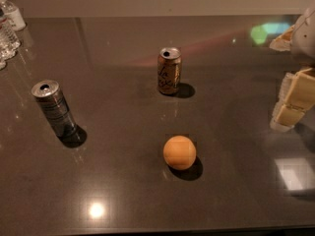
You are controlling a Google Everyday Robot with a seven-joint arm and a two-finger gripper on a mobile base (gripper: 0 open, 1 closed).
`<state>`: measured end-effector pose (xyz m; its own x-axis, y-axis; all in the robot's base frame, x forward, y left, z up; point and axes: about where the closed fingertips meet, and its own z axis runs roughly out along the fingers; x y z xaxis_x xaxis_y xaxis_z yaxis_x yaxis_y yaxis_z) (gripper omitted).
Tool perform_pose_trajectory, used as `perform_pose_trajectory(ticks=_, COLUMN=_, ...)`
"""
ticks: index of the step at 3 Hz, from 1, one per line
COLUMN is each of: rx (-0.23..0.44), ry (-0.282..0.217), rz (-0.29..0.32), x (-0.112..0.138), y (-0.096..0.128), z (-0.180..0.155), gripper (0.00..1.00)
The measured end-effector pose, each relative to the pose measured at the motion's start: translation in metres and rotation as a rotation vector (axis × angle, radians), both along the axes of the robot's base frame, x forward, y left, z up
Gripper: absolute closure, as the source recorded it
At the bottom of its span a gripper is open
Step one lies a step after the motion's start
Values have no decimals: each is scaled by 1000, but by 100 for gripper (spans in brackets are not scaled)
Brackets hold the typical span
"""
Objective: Knock orange can over
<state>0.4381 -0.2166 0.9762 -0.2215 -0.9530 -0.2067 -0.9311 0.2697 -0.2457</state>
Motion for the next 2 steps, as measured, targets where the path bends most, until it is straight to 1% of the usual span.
perform_pose_trajectory(ticks=1, rx=0, ry=-2, rz=0, x=0, y=0, z=1, gripper=0)
perform_pose_trajectory(ticks=2, rx=52, ry=-13, rz=-23, x=19, y=6, z=0, gripper=0)
